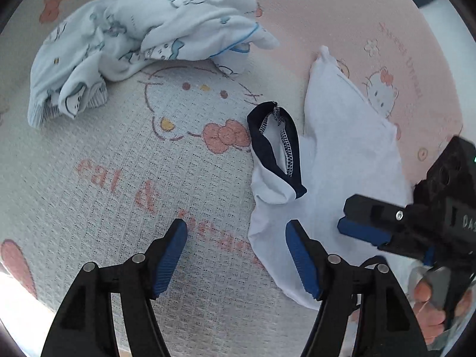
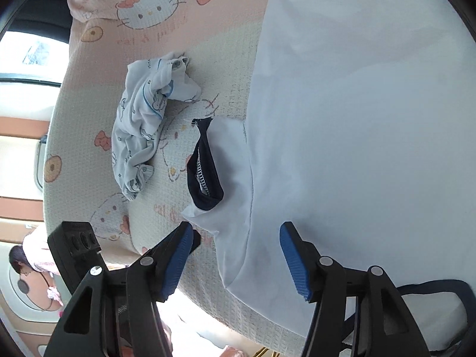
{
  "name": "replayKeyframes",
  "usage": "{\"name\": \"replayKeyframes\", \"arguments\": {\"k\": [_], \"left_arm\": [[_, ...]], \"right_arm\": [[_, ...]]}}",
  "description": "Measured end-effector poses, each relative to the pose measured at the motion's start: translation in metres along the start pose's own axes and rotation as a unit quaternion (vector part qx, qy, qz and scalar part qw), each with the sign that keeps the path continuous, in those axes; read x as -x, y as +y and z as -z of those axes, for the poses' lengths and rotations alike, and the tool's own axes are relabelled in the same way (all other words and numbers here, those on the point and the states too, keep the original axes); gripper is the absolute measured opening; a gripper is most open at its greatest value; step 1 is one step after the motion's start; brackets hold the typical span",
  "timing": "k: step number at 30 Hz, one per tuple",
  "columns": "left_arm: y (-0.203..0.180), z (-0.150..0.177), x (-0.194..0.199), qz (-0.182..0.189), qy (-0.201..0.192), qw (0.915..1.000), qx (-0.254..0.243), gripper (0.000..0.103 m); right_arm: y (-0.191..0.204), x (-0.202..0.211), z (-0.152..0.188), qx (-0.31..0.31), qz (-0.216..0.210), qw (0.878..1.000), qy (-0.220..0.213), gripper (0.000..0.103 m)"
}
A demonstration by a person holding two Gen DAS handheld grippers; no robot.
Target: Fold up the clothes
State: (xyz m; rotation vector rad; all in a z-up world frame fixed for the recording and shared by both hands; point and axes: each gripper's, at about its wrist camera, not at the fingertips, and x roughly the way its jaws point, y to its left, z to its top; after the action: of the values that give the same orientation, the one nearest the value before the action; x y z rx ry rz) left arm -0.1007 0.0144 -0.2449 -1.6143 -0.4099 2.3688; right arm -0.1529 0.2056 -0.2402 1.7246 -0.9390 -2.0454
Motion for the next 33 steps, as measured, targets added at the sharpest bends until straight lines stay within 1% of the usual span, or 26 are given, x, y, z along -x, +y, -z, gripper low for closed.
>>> {"name": "replayKeyframes", "arguments": {"k": [1, 2, 6, 10, 12, 14, 16, 17, 19, 20, 21, 22, 23, 25, 26, 30, 33], "left_arm": [[-0.006, 0.002, 0.001, -0.012, -0.006, 0.9998, -0.015, 0.067], [-0.008, 0.003, 0.002, -0.014, -0.009, 0.9997, -0.019, 0.067], [-0.009, 0.011, 0.012, -0.009, -0.028, 0.9988, -0.040, 0.067], [-0.024, 0.011, 0.012, -0.035, -0.046, 0.9948, -0.083, 0.067], [-0.031, 0.007, 0.002, -0.056, -0.046, 0.9902, -0.119, 0.067], [-0.038, 0.003, -0.008, -0.077, -0.046, 0.9839, -0.155, 0.067], [-0.045, -0.001, -0.017, -0.097, -0.045, 0.9761, -0.189, 0.067], [-0.044, -0.001, -0.019, -0.097, -0.042, 0.9754, -0.193, 0.067], [-0.039, -0.003, -0.023, -0.097, -0.037, 0.9756, -0.194, 0.067], [-0.036, -0.004, -0.025, -0.099, -0.036, 0.9754, -0.194, 0.067], [-0.033, -0.005, -0.025, -0.102, -0.037, 0.9751, -0.193, 0.067], [-0.030, -0.007, -0.026, -0.105, -0.038, 0.9750, -0.192, 0.067], [-0.027, -0.009, -0.026, -0.101, -0.038, 0.9764, -0.187, 0.067], [-0.019, -0.014, -0.025, -0.091, -0.036, 0.9797, -0.175, 0.067], [-0.015, -0.017, -0.026, -0.085, -0.034, 0.9818, -0.167, 0.067], [0.002, -0.026, -0.021, -0.058, -0.037, 0.9899, -0.124, 0.067], [0.014, -0.037, -0.019, -0.035, -0.035, 0.9951, -0.086, 0.067]], "right_arm": [[0.001, 0.001, 0.000, 0.001, -0.001, 1.000, -0.003, 0.060], [0.003, 0.001, -0.001, 0.003, 0.000, 1.000, -0.005, 0.060], [0.010, -0.001, -0.004, 0.006, -0.002, 1.000, -0.011, 0.060], [0.021, -0.013, -0.009, 0.016, -0.006, 1.000, -0.009, 0.060], [0.025, -0.020, -0.014, 0.026, 0.005, 1.000, -0.005, 0.060], [0.027, -0.027, -0.018, 0.032, 0.020, 0.999, 0.001, 0.060], [0.028, -0.035, -0.023, 0.029, 0.021, 0.999, 0.007, 0.060], [0.027, -0.039, -0.026, 0.025, 0.018, 0.999, 0.010, 0.060], [0.028, -0.046, -0.033, 0.022, 0.011, 1.000, 0.017, 0.059], [0.029, -0.050, -0.036, 0.027, 0.007, 0.999, 0.023, 0.056], [0.032, -0.054, -0.039, 0.037, 0.008, 0.999, 0.029, 0.035], [0.036, -0.058, -0.041, 0.049, 0.018, 0.998, 0.035, 0.015], [0.039, -0.062, -0.042, 0.059, 0.030, 0.997, 0.041, 0.011], [0.044, -0.069, -0.045, 0.069, 0.042, 0.996, 0.049, 0.009], [0.046, -0.071, -0.046, 0.071, 0.040, 0.995, 0.050, 0.008], [0.060, -0.073, -0.048, 0.077, -0.008, 0.996, 0.054, 0.008], [0.076, -0.077, -0.057, 0.089, -0.014, 0.994, 0.063, 0.008]]}}
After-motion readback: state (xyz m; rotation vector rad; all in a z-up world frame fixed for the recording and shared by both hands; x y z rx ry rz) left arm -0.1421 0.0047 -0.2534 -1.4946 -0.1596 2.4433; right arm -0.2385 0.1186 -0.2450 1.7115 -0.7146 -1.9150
